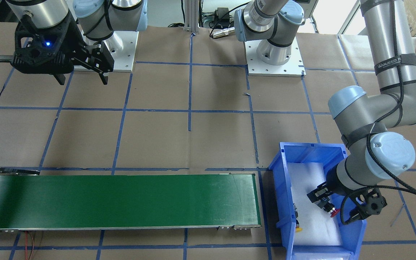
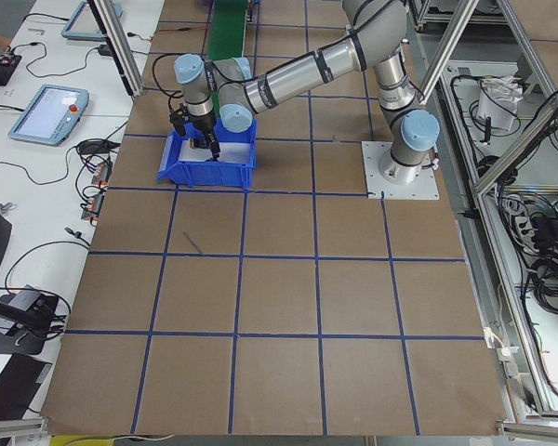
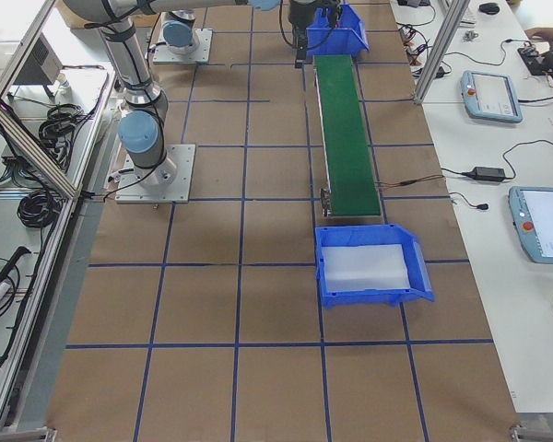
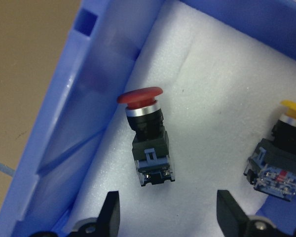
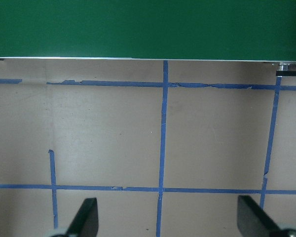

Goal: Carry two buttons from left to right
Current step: 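Lower the left gripper and close it on the red-capped button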

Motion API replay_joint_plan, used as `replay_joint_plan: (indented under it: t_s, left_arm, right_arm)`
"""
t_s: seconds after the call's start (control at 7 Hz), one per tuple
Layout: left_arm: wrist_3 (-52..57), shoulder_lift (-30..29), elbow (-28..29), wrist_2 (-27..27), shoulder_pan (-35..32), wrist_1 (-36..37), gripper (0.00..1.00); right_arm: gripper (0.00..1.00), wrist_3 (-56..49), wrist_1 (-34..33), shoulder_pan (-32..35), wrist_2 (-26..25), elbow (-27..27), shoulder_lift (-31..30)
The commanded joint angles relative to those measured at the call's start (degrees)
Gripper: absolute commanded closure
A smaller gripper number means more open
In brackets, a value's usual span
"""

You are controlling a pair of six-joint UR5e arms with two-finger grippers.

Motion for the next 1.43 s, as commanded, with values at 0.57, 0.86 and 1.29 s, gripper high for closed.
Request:
replay_joint_plan:
  t_s: [0.57, 0.86, 1.29]
  left_arm:
    - [0.09, -1.88, -0.18, 0.99, 0.44, -0.27, 0.26]
    - [0.61, -1.97, -0.27, 0.99, 0.79, -0.27, 0.26]
    - [0.7, -2.93, -1.59, 0.82, 0.88, 0.86, 0.26]
  right_arm:
    - [0.0, -0.27, 0.2, -0.01, 0.03, 0.28, -0.13]
    - [0.0, -0.27, 0.2, -0.01, 0.21, 0.37, -0.13]
    - [0.0, -0.36, 0.28, -0.01, 0.21, 0.46, -0.13]
